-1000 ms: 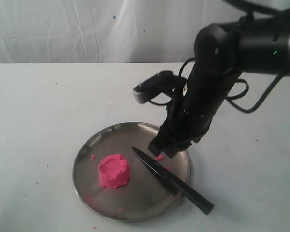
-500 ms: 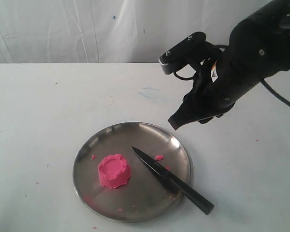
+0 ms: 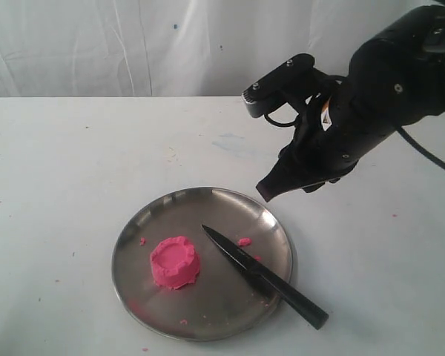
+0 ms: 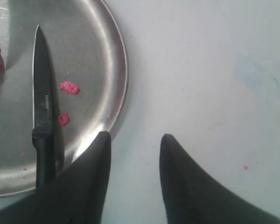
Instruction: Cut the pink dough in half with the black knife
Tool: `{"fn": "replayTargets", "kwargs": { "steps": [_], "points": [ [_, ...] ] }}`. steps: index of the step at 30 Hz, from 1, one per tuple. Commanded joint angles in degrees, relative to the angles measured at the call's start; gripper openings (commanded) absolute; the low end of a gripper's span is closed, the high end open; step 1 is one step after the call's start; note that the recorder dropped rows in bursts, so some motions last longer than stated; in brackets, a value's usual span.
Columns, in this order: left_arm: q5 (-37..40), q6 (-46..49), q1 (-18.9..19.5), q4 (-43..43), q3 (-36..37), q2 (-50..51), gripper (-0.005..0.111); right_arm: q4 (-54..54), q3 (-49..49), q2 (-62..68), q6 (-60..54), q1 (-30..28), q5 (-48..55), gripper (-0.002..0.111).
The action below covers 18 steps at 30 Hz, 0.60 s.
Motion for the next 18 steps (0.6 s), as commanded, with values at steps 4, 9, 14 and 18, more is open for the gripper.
{"fn": "replayTargets", "kwargs": {
  "steps": [4, 9, 14, 18],
  "points": [
    [-0.02, -0.01, -0.25, -0.1, 0.11, -0.27, 0.0, -5.83, 1.32, -0.24, 6.15, -6.37, -2.52, 0.034],
    [-0.01, -0.01, -0.25, -0.1, 0.11, -0.27, 0.0, 2.44, 3.9, 1.71, 3.81, -17.59, 0.24, 0.032],
    [-0.01, -0.01, -0.25, -0.1, 0.11, -0.27, 0.0, 26.94, 9.53, 2.23, -22.02, -22.23, 4.84, 0.03],
    [-0.01, -0.01, -0.25, -0.1, 0.11, -0.27, 0.0, 37.6, 12.38, 2.23, -35.05, -21.67, 5.06, 0.03]
  ]
}}
